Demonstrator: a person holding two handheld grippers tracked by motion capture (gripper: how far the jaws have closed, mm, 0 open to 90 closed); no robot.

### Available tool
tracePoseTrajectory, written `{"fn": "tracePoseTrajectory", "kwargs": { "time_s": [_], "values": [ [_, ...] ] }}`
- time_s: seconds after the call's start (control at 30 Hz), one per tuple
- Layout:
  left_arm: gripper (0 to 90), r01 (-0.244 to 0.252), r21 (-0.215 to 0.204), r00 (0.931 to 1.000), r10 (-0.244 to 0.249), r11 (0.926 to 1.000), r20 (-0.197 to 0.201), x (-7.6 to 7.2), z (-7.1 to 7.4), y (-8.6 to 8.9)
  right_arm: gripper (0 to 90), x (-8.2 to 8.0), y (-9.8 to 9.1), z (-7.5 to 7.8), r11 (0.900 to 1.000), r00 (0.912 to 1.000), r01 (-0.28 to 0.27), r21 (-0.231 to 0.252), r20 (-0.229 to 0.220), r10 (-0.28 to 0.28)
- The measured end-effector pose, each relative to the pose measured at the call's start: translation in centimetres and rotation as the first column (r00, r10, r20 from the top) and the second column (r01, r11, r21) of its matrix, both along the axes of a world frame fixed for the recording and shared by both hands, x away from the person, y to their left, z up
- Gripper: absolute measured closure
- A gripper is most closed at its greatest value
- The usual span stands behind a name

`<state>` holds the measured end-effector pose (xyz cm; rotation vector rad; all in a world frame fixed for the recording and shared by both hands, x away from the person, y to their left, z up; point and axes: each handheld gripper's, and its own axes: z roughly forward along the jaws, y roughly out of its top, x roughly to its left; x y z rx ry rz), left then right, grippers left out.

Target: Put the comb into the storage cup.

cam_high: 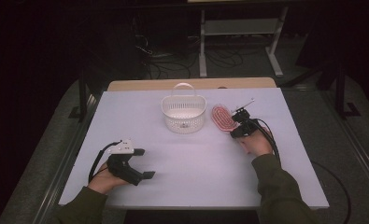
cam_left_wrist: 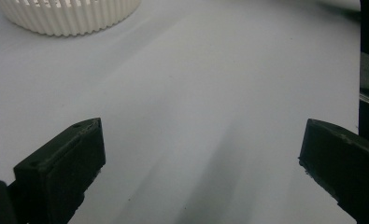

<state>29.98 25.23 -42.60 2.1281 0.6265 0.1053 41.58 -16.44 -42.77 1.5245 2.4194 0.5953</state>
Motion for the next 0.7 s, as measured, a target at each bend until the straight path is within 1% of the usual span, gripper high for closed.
{"fn": "tracePoseTrajectory", "kwargs": {
  "time_s": [0.2, 0.27, 0.33, 0.4, 0.5, 0.7],
  "values": [
    [0.1, 0.0, 0.001, 1.0, 0.0, 1.0, 0.0, 0.0, 0.0, 0.0, 68.8, -0.2, -0.9, 0.6, 0.9995, 0.9994, 0.005, 0.032, 0.034, -0.006],
    [0.1, 0.0, 0.001, 1.0, 0.0, 1.0, 0.001, 0.0, 0.0, 0.0, 68.8, -0.3, -1.1, 0.8, 0.9988, 0.9987, 0.005, 0.049, 0.05, -0.007],
    [0.1, 0.0, 0.001, 1.0, 0.0, 1.0, 0.0, 0.0, 0.0, 0.0, 68.8, -0.4, -1.2, 1.0, 0.9985, 0.9986, 0.007, 0.054, 0.053, -0.01],
    [0.1, 0.001, 0.0, 1.0, -0.001, 1.0, 0.001, 0.0, 0.0, 0.0, 68.8, -0.7, -1.4, 1.4, 0.9979, 0.9976, 0.006, 0.065, 0.068, -0.01],
    [0.1, -0.001, 0.0, 1.0, 0.001, 1.0, 0.001, 0.0, 0.0, 0.0, 68.8, -1.1, -1.7, 1.8, 0.9962, 0.9961, 0.001, 0.087, 0.087, -0.008],
    [0.1, -0.001, -0.003, 1.0, 0.002, 1.0, 0.003, 0.0, 0.0, 0.0, 68.8, -1.8, -2.1, 2.4, 0.994, 0.9926, -0.021, 0.108, 0.121, 0.007]
  ]
}}
